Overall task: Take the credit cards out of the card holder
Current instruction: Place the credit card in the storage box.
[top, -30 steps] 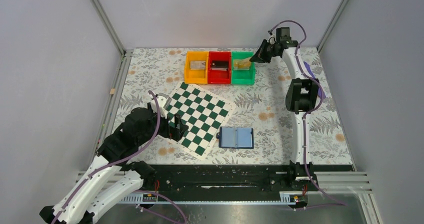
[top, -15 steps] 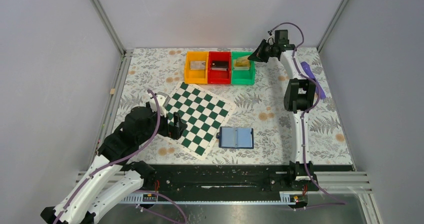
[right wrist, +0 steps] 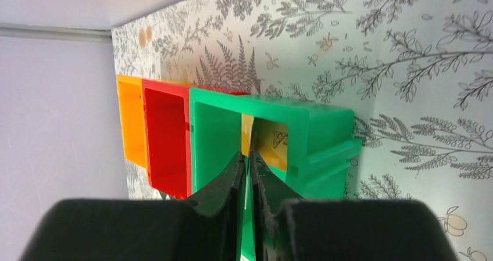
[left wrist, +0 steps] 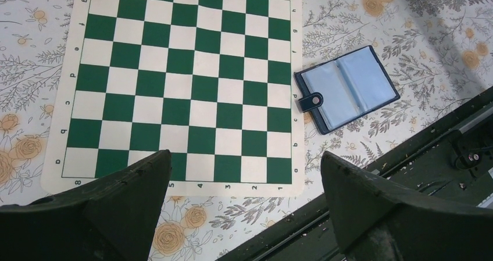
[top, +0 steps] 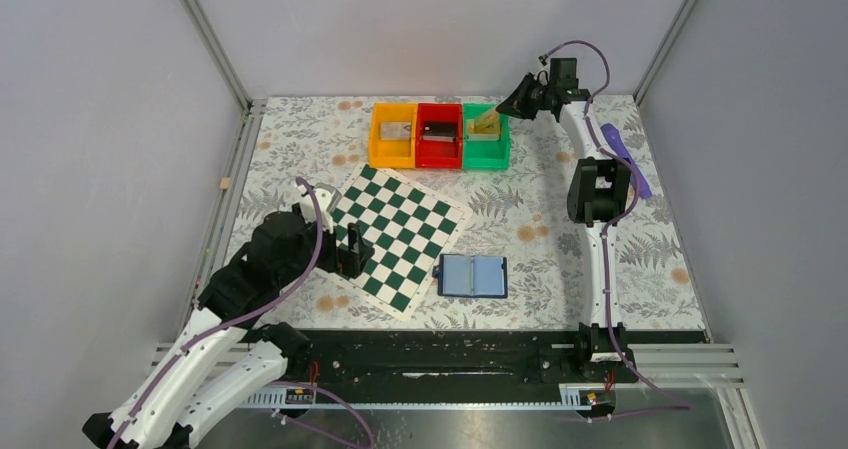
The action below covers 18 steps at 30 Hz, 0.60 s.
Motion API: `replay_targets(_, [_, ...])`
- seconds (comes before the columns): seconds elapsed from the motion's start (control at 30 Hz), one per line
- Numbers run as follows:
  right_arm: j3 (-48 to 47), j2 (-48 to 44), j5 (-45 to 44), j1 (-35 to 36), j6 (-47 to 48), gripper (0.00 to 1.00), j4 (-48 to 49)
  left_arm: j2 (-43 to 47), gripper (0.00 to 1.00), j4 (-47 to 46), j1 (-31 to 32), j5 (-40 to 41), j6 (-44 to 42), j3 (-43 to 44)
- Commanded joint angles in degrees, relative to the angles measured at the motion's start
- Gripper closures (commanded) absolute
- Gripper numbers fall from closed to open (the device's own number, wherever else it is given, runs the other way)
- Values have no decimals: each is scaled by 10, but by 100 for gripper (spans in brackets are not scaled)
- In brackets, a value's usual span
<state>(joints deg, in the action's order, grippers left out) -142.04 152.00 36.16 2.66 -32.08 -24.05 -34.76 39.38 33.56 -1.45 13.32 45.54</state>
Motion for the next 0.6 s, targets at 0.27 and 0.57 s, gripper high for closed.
replay_targets(0.27, [-37, 2, -40, 0, -9, 79, 56, -15, 1, -15, -6, 10, -4, 0])
replay_targets(0.57, [-36, -18, -50, -1, -2, 73, 50, -14, 1, -15, -8, 9, -3, -2])
